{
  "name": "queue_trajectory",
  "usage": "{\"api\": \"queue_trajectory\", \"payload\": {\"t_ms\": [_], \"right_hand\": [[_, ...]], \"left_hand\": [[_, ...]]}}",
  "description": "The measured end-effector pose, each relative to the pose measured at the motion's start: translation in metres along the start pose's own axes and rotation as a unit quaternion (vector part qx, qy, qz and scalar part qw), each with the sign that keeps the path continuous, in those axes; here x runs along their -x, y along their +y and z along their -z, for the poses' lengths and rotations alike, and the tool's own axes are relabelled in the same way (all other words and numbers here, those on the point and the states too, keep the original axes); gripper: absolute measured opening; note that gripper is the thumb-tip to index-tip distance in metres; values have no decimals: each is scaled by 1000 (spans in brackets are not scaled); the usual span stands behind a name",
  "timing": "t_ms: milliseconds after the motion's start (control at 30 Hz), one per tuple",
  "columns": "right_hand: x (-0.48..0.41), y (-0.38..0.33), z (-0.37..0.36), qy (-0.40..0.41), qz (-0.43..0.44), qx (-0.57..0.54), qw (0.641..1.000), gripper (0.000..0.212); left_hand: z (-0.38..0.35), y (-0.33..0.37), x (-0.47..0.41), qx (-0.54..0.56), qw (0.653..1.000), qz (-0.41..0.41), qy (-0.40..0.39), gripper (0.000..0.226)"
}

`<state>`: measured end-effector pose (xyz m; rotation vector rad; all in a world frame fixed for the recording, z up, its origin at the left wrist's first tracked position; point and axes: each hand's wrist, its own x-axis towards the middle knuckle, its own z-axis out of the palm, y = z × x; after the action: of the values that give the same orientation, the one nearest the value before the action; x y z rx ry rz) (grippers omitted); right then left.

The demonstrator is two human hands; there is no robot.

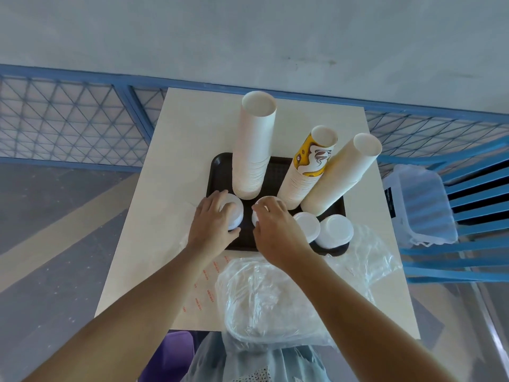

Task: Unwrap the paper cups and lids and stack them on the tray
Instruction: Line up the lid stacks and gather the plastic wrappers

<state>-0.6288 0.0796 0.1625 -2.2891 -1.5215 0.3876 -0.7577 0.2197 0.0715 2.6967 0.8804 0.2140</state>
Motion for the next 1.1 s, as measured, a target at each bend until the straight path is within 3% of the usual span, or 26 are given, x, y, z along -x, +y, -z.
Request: {"api": "queue_trajectory", "payload": {"t_ms": [133, 333, 467, 1100], "right_hand": [[-9, -2, -4, -86, -22, 85, 992, 36], [-18, 1, -19, -177, -88, 215, 956, 60], [-20, 6, -31, -221, -136, 230, 938, 74], [-12, 7, -50, -183, -143, 172, 957, 84]], "left_hand": [[-1, 6, 8, -6, 1000, -10, 29, 43], [-6, 3, 16, 1, 1000, -13, -6, 49], [-6, 4, 18, 5, 1000, -1, -28, 51], [-9, 3, 17, -24, 999, -14, -17, 52]]}}
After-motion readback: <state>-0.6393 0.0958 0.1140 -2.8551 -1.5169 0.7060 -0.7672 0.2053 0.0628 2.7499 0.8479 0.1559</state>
